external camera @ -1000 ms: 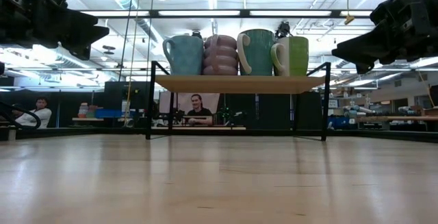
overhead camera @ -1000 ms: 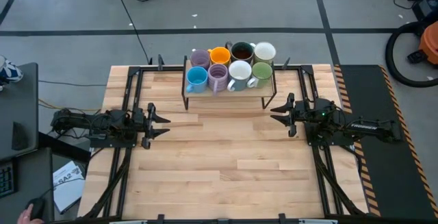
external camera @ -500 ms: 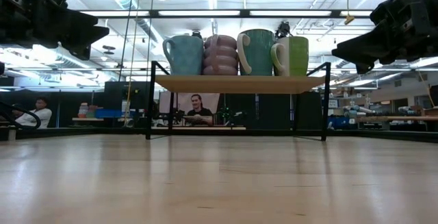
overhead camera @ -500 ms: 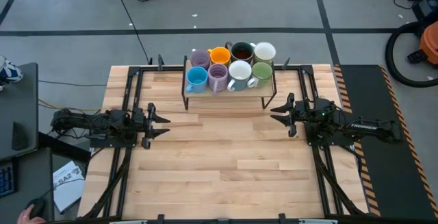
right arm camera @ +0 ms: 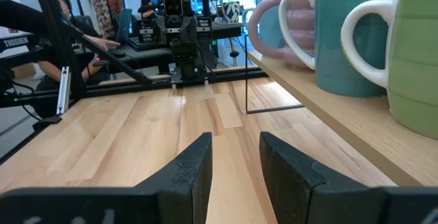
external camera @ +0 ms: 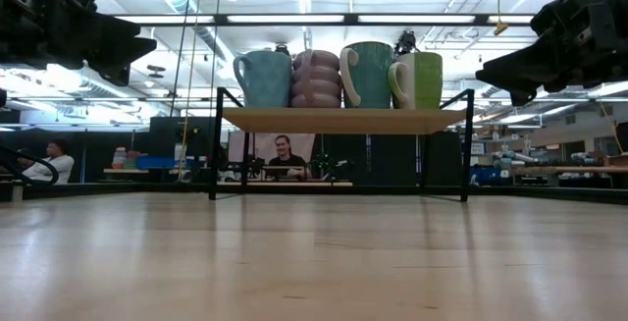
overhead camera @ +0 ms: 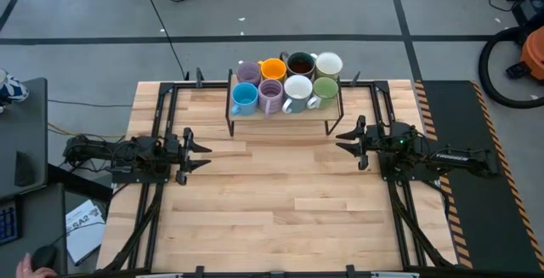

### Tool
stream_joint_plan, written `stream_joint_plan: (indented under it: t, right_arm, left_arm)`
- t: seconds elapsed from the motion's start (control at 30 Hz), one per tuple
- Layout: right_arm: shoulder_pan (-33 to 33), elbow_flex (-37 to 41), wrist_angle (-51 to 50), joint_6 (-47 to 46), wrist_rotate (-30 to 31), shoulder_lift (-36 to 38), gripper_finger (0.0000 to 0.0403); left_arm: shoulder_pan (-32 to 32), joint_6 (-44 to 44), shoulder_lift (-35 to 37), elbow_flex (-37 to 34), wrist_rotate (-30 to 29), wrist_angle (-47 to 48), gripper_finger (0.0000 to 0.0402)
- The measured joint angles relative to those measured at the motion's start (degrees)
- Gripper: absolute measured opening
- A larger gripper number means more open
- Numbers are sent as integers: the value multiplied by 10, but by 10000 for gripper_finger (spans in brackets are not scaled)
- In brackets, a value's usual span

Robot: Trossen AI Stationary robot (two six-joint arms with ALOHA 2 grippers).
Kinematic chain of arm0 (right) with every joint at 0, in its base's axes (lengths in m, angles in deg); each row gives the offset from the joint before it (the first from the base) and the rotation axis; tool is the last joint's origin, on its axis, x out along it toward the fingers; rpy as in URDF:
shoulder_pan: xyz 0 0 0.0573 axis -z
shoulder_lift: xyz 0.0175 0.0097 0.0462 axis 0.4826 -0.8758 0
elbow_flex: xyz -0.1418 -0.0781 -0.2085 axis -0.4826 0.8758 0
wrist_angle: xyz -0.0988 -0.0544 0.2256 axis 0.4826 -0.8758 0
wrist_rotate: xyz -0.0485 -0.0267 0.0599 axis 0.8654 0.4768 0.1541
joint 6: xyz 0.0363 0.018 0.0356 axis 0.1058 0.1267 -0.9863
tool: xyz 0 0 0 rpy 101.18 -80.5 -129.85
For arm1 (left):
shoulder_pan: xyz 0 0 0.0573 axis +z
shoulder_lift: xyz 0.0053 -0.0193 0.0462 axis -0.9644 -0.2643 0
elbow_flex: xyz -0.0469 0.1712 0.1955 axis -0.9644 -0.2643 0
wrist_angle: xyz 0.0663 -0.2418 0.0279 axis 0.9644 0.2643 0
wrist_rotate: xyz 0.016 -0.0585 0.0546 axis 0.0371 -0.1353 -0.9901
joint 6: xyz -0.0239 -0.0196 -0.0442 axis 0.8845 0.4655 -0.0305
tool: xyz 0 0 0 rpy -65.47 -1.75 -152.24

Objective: Place coffee mugs
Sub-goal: Return to Home Position

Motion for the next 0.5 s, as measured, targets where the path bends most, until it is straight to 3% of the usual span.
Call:
stream_joint_plan:
  t: [0.5]
  right_arm:
    - [0, 0, 0, 0, 0, 0, 128]
  left_arm:
    - [0, 1, 0, 0, 0, 3, 169]
